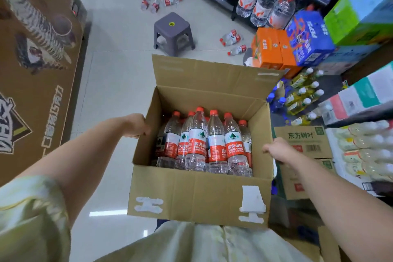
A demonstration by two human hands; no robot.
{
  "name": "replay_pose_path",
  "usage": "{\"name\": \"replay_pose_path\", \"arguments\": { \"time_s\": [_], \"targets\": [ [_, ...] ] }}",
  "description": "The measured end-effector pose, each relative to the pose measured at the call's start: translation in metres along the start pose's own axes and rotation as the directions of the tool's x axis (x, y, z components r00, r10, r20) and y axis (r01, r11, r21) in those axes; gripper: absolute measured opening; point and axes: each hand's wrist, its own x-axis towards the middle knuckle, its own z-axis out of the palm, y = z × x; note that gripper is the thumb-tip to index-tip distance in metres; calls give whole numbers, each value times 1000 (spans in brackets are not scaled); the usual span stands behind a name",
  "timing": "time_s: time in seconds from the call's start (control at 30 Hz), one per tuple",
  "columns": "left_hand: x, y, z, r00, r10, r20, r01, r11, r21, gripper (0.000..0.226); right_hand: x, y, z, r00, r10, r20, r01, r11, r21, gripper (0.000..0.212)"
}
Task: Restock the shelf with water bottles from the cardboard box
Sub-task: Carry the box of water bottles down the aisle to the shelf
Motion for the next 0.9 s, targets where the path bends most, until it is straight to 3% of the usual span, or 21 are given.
{"name": "replay_pose_path", "arguments": {
  "time_s": [0.3,0.5,0.9],
  "targets": [
    [115,47,-120,999,18,45,-19,1000,16,18,95,-126,-53,999,38,-13,-39,999,-39,26],
    [186,75,-197,1000,-22,18,22,1000,-3,18,176,-218,-104,999,-35,27,34,999,23,17],
    [322,158,-376,995,-100,-24,97,991,-94,20,334,-423,-221,993,-94,76,99,992,-75,26]
  ]
}}
